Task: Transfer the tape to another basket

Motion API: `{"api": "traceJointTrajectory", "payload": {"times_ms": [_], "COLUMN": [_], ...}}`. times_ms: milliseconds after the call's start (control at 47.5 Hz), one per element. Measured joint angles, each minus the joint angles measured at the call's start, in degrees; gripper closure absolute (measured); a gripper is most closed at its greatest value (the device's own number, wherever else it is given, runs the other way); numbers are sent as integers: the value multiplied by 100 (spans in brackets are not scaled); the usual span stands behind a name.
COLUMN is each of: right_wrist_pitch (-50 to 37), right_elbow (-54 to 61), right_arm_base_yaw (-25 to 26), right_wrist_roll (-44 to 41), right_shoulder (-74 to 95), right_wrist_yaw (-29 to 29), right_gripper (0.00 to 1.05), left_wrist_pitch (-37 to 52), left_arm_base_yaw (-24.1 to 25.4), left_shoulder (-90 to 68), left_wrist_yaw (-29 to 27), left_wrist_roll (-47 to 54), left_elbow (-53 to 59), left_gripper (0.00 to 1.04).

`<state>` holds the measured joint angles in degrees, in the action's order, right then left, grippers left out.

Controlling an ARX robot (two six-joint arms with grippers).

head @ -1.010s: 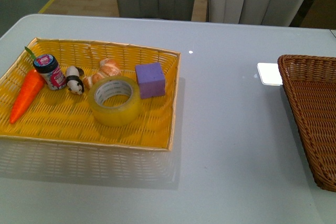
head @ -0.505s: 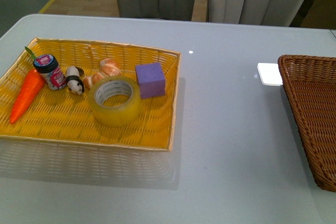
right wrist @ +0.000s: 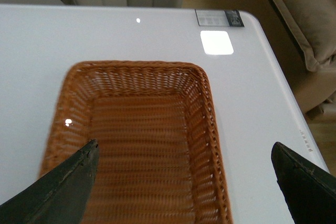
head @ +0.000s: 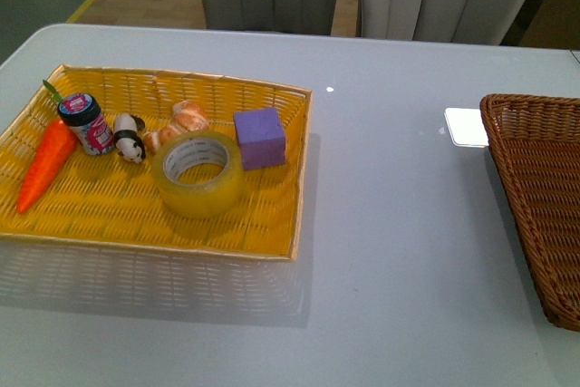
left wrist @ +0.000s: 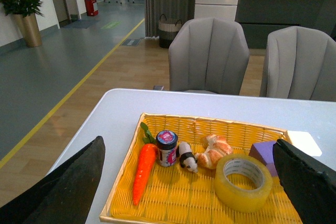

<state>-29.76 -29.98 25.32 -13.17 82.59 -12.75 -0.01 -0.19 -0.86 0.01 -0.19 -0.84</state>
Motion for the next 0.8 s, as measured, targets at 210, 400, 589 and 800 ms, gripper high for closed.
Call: {"api": "traceJointTrajectory", "payload": {"times_ms": [210,400,589,800], "right_wrist_pitch": [55,367,855,1139], "right_elbow": [-1373,-2468,-3519,-3829], "right_arm_base_yaw": [186,258,269,232], "right_wrist_roll": [-310,-369,-472,-562], "right_shoulder": [2321,3644,4553,4968], "right_wrist_yaw": [271,385,531,634], "right_gripper": [9,9,9,9], "left_wrist_pitch": [0,0,0,0], "left_arm_base_yaw": [0,0,0,0], "left_shoulder": [0,0,0,0], "left_wrist_yaw": [0,0,0,0], "left_wrist_roll": [0,0,0,0], "left_elbow": [0,0,0,0], "left_gripper": [9,9,9,9]}}
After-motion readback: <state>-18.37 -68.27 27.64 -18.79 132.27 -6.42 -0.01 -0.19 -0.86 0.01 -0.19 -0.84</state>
